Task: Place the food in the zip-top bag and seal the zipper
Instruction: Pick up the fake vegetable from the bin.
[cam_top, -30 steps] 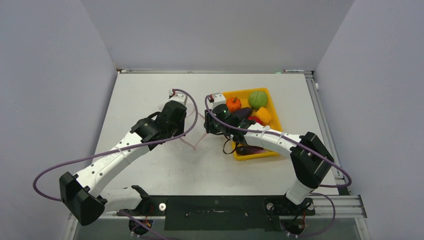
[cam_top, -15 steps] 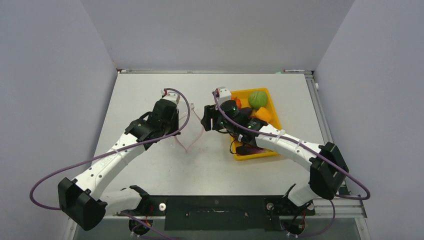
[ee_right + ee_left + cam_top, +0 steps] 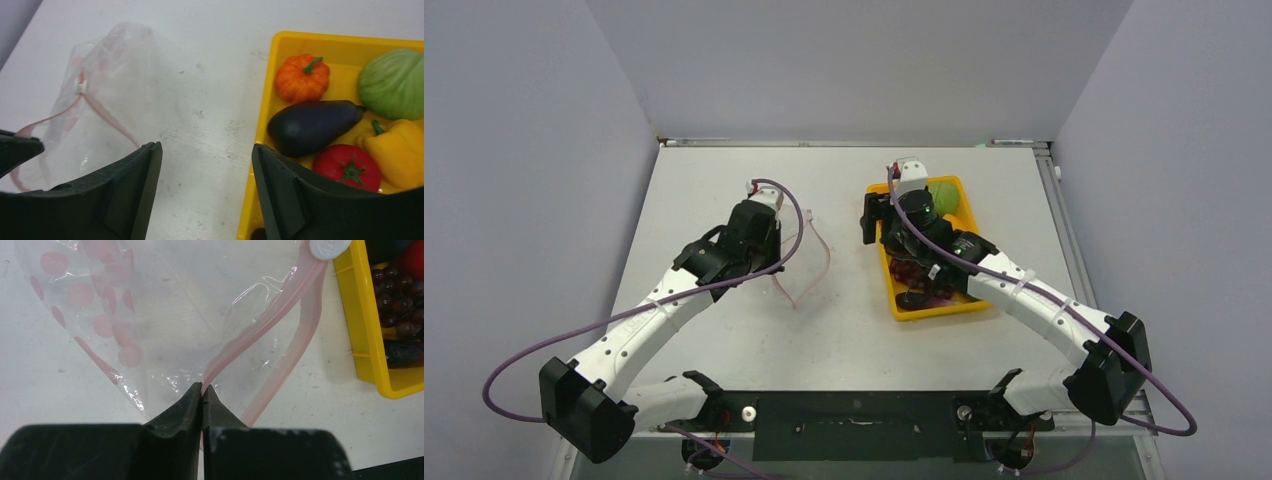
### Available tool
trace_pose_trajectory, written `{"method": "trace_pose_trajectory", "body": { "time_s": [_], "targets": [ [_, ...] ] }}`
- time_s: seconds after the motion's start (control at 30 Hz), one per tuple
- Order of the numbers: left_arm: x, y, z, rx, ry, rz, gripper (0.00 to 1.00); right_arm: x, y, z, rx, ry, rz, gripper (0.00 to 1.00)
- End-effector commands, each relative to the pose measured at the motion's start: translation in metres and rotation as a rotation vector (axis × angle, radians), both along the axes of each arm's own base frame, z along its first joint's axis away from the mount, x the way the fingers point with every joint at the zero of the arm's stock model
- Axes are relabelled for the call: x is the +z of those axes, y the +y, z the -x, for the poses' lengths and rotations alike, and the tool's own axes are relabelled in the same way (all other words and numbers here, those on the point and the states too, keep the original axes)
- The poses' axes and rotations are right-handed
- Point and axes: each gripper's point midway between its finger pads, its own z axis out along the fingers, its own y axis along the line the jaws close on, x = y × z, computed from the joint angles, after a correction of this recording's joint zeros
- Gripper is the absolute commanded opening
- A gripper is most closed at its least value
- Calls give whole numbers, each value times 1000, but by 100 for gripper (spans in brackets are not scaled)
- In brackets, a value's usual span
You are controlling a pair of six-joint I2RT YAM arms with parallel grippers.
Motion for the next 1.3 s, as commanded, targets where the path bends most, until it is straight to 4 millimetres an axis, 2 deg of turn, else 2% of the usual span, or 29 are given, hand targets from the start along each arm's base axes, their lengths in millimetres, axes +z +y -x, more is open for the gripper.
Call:
{"method": "trace_pose_trajectory", "body": {
  "time_s": [0.0, 0.3, 0.6, 0.83, 1.1, 1.27],
  "targets": [
    [16, -5, -6, -18, -61, 46, 0, 17, -42, -23, -150, -73, 55, 75],
    [16, -5, -5, -20, -60, 45, 0, -4, -102, -71, -365, -43, 81, 91],
    [14, -5, -5, -21, -55, 40, 0, -31, -138, -117, -457, 3, 84, 100],
    [12, -4, -6, -19, -49, 35, 0, -57, -151, -146, -487, 48, 117, 90],
    [8, -5, -7, -21, -38, 30, 0, -81, -157, -174, -517, 82, 172, 90],
    [7, -5, -7, -23, -33, 30, 0, -95, -162, -184, -541, 103, 217, 90]
  ]
}}
